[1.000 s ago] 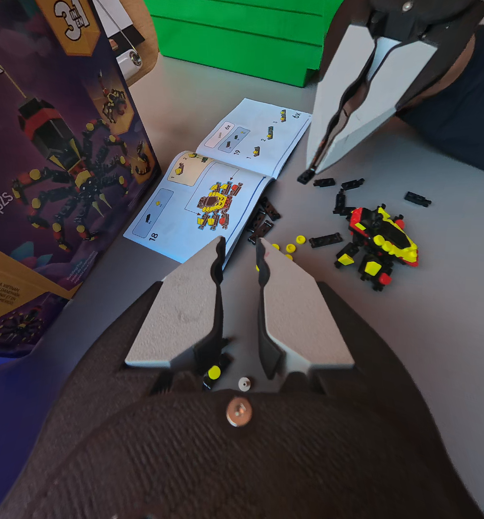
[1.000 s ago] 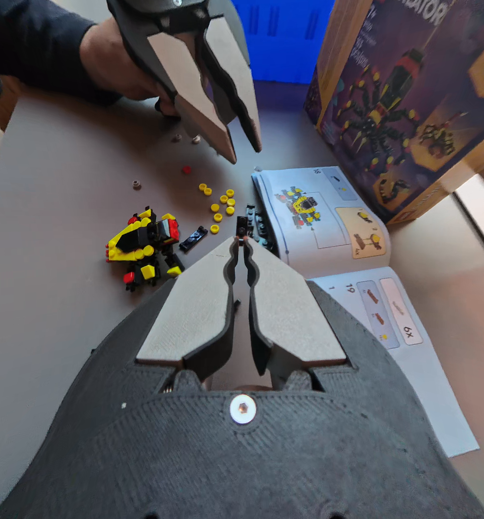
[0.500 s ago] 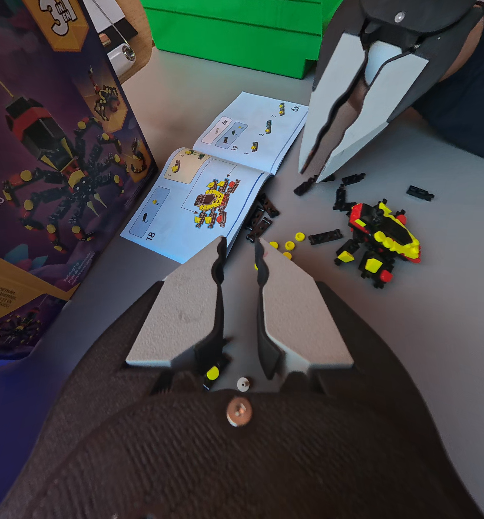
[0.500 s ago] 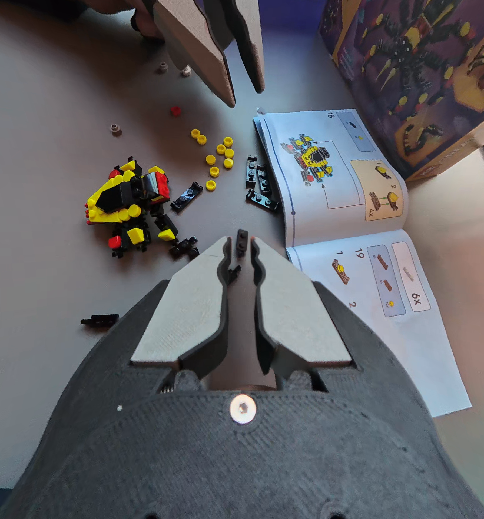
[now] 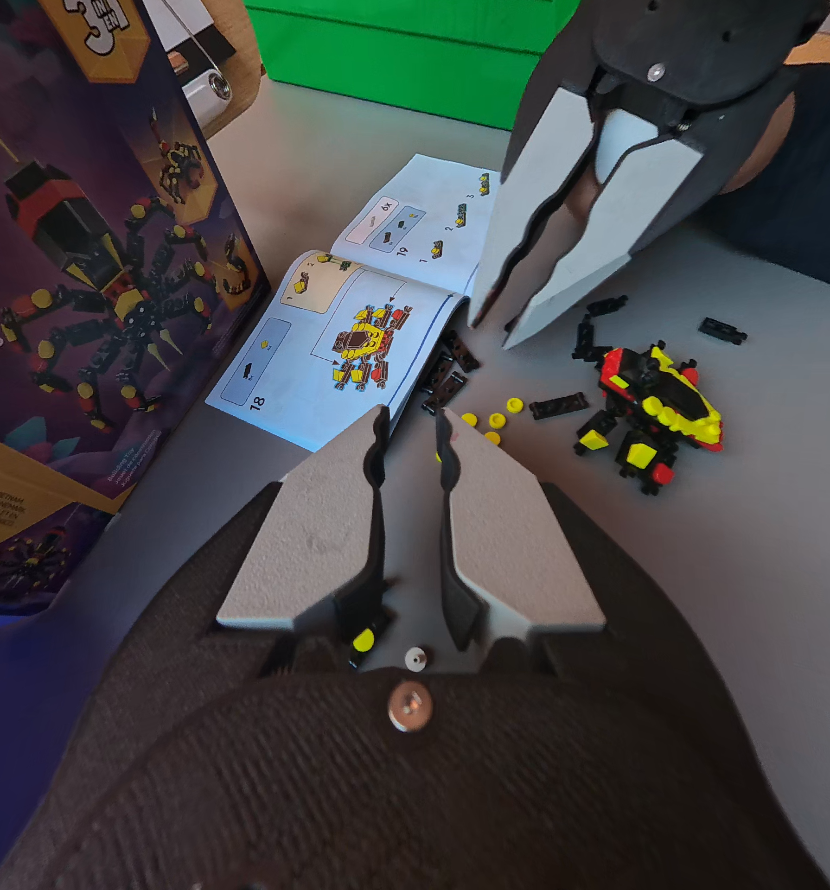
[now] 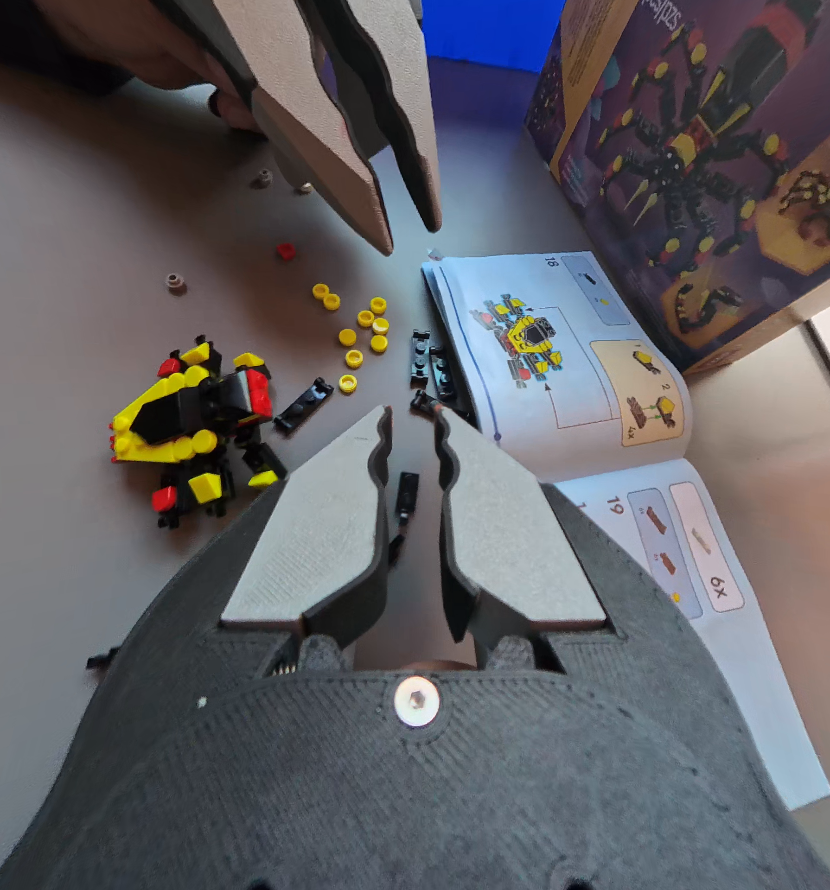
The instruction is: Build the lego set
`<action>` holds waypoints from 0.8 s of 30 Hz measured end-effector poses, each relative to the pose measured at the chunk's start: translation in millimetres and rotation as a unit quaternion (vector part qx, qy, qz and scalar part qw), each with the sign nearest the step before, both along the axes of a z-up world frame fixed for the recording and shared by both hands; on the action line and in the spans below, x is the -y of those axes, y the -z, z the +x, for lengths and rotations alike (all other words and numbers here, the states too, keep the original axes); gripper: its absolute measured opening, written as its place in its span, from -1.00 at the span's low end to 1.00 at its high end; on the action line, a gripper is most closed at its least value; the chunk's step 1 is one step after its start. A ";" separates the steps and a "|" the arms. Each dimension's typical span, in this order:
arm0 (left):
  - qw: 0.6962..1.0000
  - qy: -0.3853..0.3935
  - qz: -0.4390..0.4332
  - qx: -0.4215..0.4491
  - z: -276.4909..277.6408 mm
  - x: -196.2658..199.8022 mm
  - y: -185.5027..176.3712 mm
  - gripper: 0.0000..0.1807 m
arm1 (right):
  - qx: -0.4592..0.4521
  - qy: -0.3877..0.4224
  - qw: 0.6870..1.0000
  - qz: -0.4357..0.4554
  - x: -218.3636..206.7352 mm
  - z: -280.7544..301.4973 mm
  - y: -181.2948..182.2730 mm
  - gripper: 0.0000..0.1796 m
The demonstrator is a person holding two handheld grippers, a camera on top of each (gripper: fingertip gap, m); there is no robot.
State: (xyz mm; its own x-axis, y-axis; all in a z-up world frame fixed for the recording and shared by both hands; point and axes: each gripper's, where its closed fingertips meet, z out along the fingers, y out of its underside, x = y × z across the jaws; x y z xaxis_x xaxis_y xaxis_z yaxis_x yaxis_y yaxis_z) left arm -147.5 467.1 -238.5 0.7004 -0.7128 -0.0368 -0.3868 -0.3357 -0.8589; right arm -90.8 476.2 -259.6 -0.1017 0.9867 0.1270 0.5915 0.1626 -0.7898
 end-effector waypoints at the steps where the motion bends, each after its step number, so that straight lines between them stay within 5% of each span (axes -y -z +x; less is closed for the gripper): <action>1: 1.000 0.001 0.000 -0.001 0.4 0.2 0.2 -0.82 | 0.002 0.009 1.000 0.008 -3.4 -2.0 0.8 -0.83; 15: 1.000 0.002 -0.003 -0.006 1.5 0.6 1.8 -0.82 | 0.034 -0.024 0.999 0.025 10.3 -6.0 11.2 -1.00; 24: 1.000 0.004 -0.007 -0.005 3.4 1.2 2.5 -0.82 | 0.034 0.035 0.998 0.036 -11.4 -5.7 11.0 -0.86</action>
